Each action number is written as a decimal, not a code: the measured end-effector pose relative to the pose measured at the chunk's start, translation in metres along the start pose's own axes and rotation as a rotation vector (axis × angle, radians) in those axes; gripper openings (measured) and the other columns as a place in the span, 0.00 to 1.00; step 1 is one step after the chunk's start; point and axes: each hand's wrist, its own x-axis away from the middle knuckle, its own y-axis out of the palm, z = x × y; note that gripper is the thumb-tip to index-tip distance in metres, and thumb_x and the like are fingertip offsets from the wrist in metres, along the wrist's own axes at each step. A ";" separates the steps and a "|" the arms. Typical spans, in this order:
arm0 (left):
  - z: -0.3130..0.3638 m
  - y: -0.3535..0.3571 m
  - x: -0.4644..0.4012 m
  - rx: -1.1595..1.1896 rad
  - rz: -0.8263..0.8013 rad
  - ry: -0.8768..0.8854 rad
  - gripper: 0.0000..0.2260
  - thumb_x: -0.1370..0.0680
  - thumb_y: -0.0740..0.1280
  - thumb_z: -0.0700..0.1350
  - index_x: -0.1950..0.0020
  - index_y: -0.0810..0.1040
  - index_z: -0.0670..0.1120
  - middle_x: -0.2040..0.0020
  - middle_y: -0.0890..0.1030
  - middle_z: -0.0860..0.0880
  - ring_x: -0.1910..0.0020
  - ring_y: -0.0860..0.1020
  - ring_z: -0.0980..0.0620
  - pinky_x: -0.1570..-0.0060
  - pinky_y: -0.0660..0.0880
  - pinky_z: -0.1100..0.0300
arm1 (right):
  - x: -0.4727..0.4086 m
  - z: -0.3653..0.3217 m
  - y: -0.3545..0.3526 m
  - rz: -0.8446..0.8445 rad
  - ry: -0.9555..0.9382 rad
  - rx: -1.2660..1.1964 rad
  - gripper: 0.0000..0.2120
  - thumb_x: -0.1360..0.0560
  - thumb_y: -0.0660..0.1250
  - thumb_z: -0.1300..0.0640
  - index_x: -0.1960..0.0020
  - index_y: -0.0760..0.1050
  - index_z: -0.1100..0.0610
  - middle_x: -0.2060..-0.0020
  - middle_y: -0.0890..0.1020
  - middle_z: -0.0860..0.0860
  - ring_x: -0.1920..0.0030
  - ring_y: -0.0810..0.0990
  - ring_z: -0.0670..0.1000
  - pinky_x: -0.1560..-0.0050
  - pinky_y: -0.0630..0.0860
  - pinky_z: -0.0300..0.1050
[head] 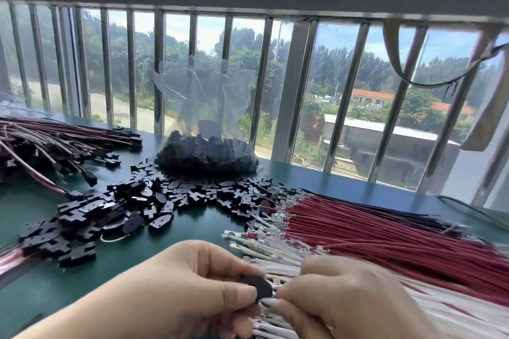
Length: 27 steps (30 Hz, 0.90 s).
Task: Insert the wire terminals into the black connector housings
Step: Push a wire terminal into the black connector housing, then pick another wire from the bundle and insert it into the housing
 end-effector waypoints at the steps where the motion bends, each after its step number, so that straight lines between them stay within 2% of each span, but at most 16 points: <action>1: -0.001 -0.001 -0.001 -0.004 -0.026 -0.033 0.15 0.42 0.79 0.38 0.57 0.85 0.38 0.65 0.81 0.38 0.74 0.79 0.49 0.71 0.77 0.62 | 0.001 -0.002 0.000 0.066 -0.022 0.054 0.15 0.30 0.59 0.42 0.72 0.75 0.46 0.77 0.67 0.43 0.77 0.66 0.41 0.78 0.62 0.30; 3: -0.003 -0.005 -0.002 -0.035 -0.037 -0.061 0.22 0.47 0.83 0.44 0.57 0.84 0.38 0.64 0.81 0.39 0.74 0.78 0.52 0.71 0.76 0.64 | 0.002 -0.004 0.004 0.148 -0.056 0.085 0.15 0.31 0.60 0.44 0.73 0.72 0.48 0.76 0.63 0.44 0.77 0.63 0.41 0.78 0.60 0.31; 5: -0.003 -0.007 -0.003 -0.071 -0.041 -0.058 0.26 0.49 0.84 0.49 0.57 0.85 0.40 0.64 0.82 0.41 0.73 0.79 0.53 0.70 0.76 0.65 | 0.003 -0.003 0.007 0.151 -0.075 0.075 0.16 0.30 0.61 0.45 0.74 0.69 0.50 0.76 0.63 0.45 0.77 0.65 0.42 0.77 0.59 0.30; 7: -0.003 -0.007 -0.004 -0.065 -0.052 -0.041 0.26 0.50 0.84 0.49 0.57 0.85 0.40 0.64 0.83 0.42 0.72 0.80 0.53 0.70 0.76 0.65 | 0.004 -0.001 0.009 0.176 -0.087 0.043 0.17 0.29 0.62 0.46 0.73 0.67 0.52 0.76 0.63 0.46 0.77 0.66 0.43 0.78 0.60 0.31; 10: -0.003 -0.007 -0.005 0.003 -0.021 -0.006 0.27 0.51 0.85 0.46 0.57 0.84 0.37 0.64 0.81 0.37 0.74 0.78 0.50 0.72 0.76 0.62 | 0.001 0.005 0.008 0.178 -0.050 -0.143 0.18 0.27 0.61 0.43 0.71 0.70 0.53 0.75 0.65 0.45 0.76 0.68 0.44 0.79 0.68 0.36; 13: -0.002 -0.011 -0.004 0.026 0.022 0.024 0.27 0.51 0.84 0.43 0.57 0.83 0.34 0.64 0.81 0.35 0.76 0.75 0.50 0.71 0.76 0.60 | -0.006 0.008 0.001 -0.049 0.037 -0.350 0.18 0.26 0.62 0.39 0.63 0.76 0.51 0.71 0.73 0.45 0.67 0.74 0.44 0.68 0.72 0.35; 16: -0.003 -0.013 -0.003 0.040 -0.028 -0.030 0.23 0.48 0.84 0.42 0.58 0.83 0.35 0.65 0.81 0.36 0.76 0.75 0.50 0.67 0.76 0.59 | -0.007 0.016 -0.005 -0.196 0.074 -0.475 0.14 0.26 0.66 0.43 0.65 0.79 0.49 0.64 0.78 0.53 0.64 0.77 0.44 0.60 0.72 0.32; 17: -0.003 -0.013 -0.003 0.044 -0.039 -0.038 0.20 0.46 0.83 0.42 0.59 0.83 0.36 0.65 0.81 0.36 0.77 0.74 0.51 0.66 0.77 0.58 | -0.006 0.019 -0.007 -0.208 0.095 -0.486 0.11 0.26 0.65 0.43 0.62 0.79 0.47 0.61 0.79 0.51 0.63 0.77 0.42 0.59 0.73 0.31; 18: -0.004 -0.015 -0.003 0.046 -0.028 -0.035 0.16 0.44 0.81 0.40 0.60 0.83 0.36 0.65 0.80 0.36 0.77 0.74 0.51 0.64 0.78 0.57 | -0.006 0.025 -0.008 -0.212 0.152 -0.502 0.06 0.25 0.64 0.44 0.58 0.79 0.41 0.58 0.80 0.44 0.61 0.78 0.39 0.57 0.74 0.32; 19: -0.004 -0.017 -0.003 0.045 -0.002 -0.028 0.13 0.42 0.79 0.39 0.61 0.83 0.36 0.65 0.80 0.36 0.78 0.73 0.51 0.63 0.78 0.56 | -0.008 0.032 -0.011 -0.180 0.221 -0.510 0.06 0.24 0.63 0.46 0.54 0.77 0.35 0.57 0.79 0.36 0.60 0.77 0.36 0.58 0.74 0.31; 20: -0.004 -0.018 -0.003 0.042 0.032 -0.017 0.11 0.41 0.77 0.38 0.62 0.83 0.36 0.66 0.80 0.36 0.78 0.73 0.51 0.63 0.78 0.56 | -0.011 0.042 -0.012 -0.123 0.267 -0.485 0.10 0.24 0.63 0.49 0.53 0.75 0.31 0.59 0.78 0.32 0.61 0.77 0.34 0.59 0.74 0.29; 22: -0.004 -0.020 -0.005 0.035 0.112 0.008 0.08 0.39 0.75 0.36 0.62 0.83 0.36 0.65 0.81 0.36 0.77 0.73 0.51 0.67 0.76 0.56 | -0.021 0.064 -0.012 -0.046 0.309 -0.323 0.13 0.24 0.65 0.52 0.55 0.74 0.32 0.63 0.78 0.36 0.62 0.75 0.33 0.60 0.72 0.28; 24: -0.005 -0.022 -0.007 0.043 0.192 0.019 0.08 0.39 0.73 0.35 0.61 0.83 0.35 0.65 0.81 0.36 0.77 0.73 0.50 0.71 0.73 0.57 | -0.029 0.079 -0.004 -0.120 0.335 -0.174 0.03 0.27 0.68 0.47 0.56 0.77 0.38 0.61 0.77 0.38 0.60 0.76 0.35 0.58 0.73 0.31; 26: -0.006 -0.024 -0.008 0.057 0.250 0.011 0.09 0.40 0.73 0.35 0.61 0.83 0.34 0.65 0.81 0.35 0.77 0.73 0.50 0.73 0.73 0.58 | -0.030 0.086 0.008 -0.213 0.337 -0.085 0.06 0.30 0.70 0.42 0.55 0.79 0.42 0.61 0.77 0.38 0.60 0.76 0.37 0.55 0.75 0.35; 27: -0.006 -0.025 -0.008 0.065 0.272 0.009 0.10 0.40 0.73 0.35 0.61 0.82 0.33 0.65 0.81 0.35 0.77 0.73 0.50 0.74 0.73 0.58 | -0.030 0.088 0.013 -0.208 0.339 -0.064 0.06 0.30 0.70 0.41 0.57 0.79 0.41 0.62 0.77 0.38 0.60 0.76 0.37 0.56 0.75 0.35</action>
